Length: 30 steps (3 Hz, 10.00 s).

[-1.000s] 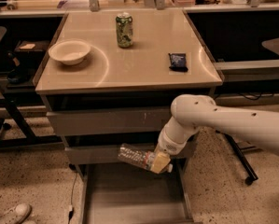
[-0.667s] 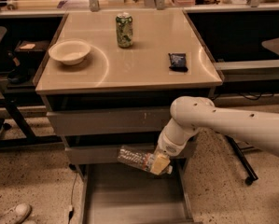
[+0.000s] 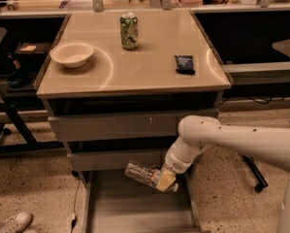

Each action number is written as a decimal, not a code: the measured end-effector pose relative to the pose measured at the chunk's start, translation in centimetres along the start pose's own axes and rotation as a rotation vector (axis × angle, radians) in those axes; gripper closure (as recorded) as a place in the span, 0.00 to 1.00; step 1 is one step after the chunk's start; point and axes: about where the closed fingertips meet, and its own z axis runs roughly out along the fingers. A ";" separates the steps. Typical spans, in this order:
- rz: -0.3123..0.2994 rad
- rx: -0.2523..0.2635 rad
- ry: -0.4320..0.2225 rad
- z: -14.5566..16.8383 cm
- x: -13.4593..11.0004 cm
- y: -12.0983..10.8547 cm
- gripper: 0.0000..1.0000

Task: Place water bottle into bottom drawer

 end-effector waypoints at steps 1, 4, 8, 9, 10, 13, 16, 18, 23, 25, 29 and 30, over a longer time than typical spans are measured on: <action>0.086 -0.025 -0.028 4.9 2.7 -0.7 1.00; 0.176 -0.122 -0.061 11.0 5.4 0.1 1.00; 0.332 -0.171 -0.190 22.3 6.1 -0.4 1.00; 0.358 -0.172 -0.193 25.5 6.0 -1.7 1.00; 0.383 -0.178 -0.196 28.2 5.8 -2.8 1.00; 0.453 -0.200 -0.170 33.2 6.9 -4.5 1.00; 0.516 -0.217 -0.163 35.6 8.4 -5.2 1.00; 0.529 -0.225 -0.161 36.0 8.7 -5.2 0.82; 0.529 -0.226 -0.161 36.0 8.7 -5.1 0.00; 0.537 -0.163 -0.173 33.0 7.9 -4.2 0.00; 0.600 0.239 -0.157 18.2 5.0 -8.7 0.00; 0.704 0.266 -0.111 15.6 10.0 -8.6 0.00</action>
Offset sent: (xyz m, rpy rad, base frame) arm -0.0387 -0.0116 -0.1606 0.1201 0.2236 -0.2059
